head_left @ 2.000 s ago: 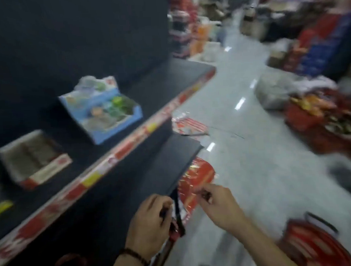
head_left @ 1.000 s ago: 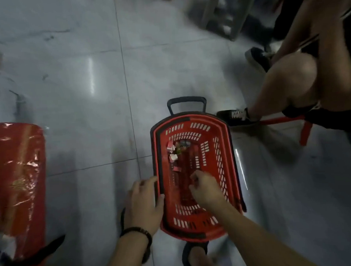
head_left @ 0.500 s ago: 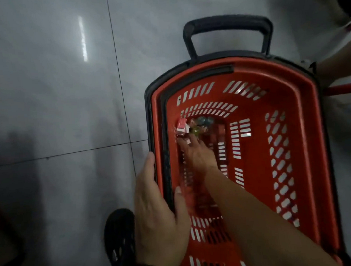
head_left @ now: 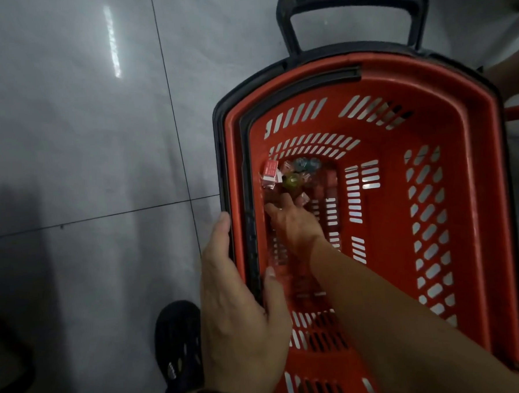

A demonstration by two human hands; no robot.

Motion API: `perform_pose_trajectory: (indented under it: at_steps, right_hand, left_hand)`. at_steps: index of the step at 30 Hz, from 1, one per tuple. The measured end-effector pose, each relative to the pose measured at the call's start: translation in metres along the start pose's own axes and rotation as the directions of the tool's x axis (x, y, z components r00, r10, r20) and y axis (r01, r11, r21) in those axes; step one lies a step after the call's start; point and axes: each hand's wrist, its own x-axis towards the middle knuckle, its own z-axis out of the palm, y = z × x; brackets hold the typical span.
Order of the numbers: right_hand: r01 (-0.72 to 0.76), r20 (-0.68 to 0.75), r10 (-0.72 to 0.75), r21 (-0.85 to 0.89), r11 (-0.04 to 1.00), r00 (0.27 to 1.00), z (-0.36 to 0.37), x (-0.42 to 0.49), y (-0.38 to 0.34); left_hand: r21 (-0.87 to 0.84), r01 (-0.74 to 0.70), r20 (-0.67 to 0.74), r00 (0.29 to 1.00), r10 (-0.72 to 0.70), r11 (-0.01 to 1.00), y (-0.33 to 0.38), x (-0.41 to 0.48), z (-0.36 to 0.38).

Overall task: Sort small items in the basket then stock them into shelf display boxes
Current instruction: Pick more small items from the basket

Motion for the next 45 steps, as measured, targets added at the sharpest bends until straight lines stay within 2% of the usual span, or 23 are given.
perform_pose_trajectory:
  at_steps: [4,8,11,16,20,23,25,27,29,32,33,35,36,38,41,45]
  right_hand:
    - [0.002,-0.04,0.003,0.112,0.994,0.999,0.007,-0.007,0.0]
    - [-0.047,-0.028,0.049,0.09,0.995,0.998,0.019,-0.011,-0.004]
    - [-0.015,-0.073,0.023,0.114,0.993,0.997,0.022,-0.007,-0.004]
    - [0.007,-0.152,0.036,0.279,0.96,0.988,0.018,-0.008,0.006]
    - [-0.036,-0.263,0.228,0.579,0.815,0.937,-0.004,-0.034,0.007]
    - [0.049,-0.368,0.314,0.713,0.7,0.875,-0.047,-0.083,-0.003]
    - [0.105,-0.364,0.347,0.805,0.583,0.865,-0.095,-0.131,-0.013]
    - [0.123,-0.316,0.355,0.873,0.472,0.88,-0.129,-0.176,-0.026]
    - [0.176,-0.332,0.337,0.891,0.419,0.881,-0.189,-0.232,-0.042]
    - [0.211,-0.317,0.285,0.914,0.346,0.905,-0.279,-0.31,-0.068]
    - [0.191,-0.289,0.258,0.918,0.346,0.922,-0.309,-0.333,-0.078]
    - [0.162,-0.297,0.223,0.864,0.477,0.928,-0.353,-0.372,-0.095]
    - [0.187,-0.348,0.187,0.8,0.57,0.919,-0.37,-0.389,-0.104]
    - [0.265,-0.441,0.101,0.69,0.674,0.892,-0.403,-0.423,-0.122]
    - [0.42,-0.536,-0.055,0.588,0.691,0.842,-0.447,-0.47,-0.148]
    - [0.543,-0.541,-0.227,0.544,0.64,0.81,-0.502,-0.537,-0.184]
  left_hand:
    - [0.012,-0.03,-0.016,0.999,0.03,0.999,-0.004,0.001,0.0]
    - [0.003,-0.017,-0.017,1.0,0.017,1.0,-0.006,-0.001,0.0]
    - [-0.001,-0.01,-0.018,1.0,0.01,1.0,-0.008,-0.001,0.001]
    - [-0.013,0.015,-0.01,1.0,-0.016,1.0,-0.006,-0.001,0.001]
    - [-0.002,0.036,-0.006,0.999,-0.036,0.999,-0.008,0.001,-0.001]
    - [-0.041,0.122,-0.07,0.99,-0.124,0.992,0.008,-0.008,-0.015]
    - [-0.117,0.18,-0.15,0.969,-0.197,0.977,0.034,-0.016,-0.034]
    - [-0.203,0.24,-0.166,0.947,-0.275,0.949,0.054,-0.024,-0.047]
    - [-0.343,0.341,-0.043,0.925,-0.377,0.875,0.098,-0.032,-0.08]
    - [-0.538,0.51,0.283,0.86,-0.426,0.672,0.172,-0.052,-0.139]
    - [-0.574,0.55,0.352,0.835,-0.423,0.607,0.195,-0.06,-0.161]
    - [-0.633,0.588,0.422,0.807,-0.412,0.503,0.238,-0.076,-0.203]
    - [-0.65,0.577,0.433,0.816,-0.383,0.495,0.256,-0.083,-0.222]
    - [-0.658,0.541,0.434,0.841,-0.322,0.524,0.289,-0.104,-0.262]
    - [-0.684,0.476,0.377,0.879,-0.29,0.552,0.322,-0.139,-0.317]
    - [-0.779,0.376,0.265,0.923,-0.281,0.502,0.343,-0.197,-0.386]
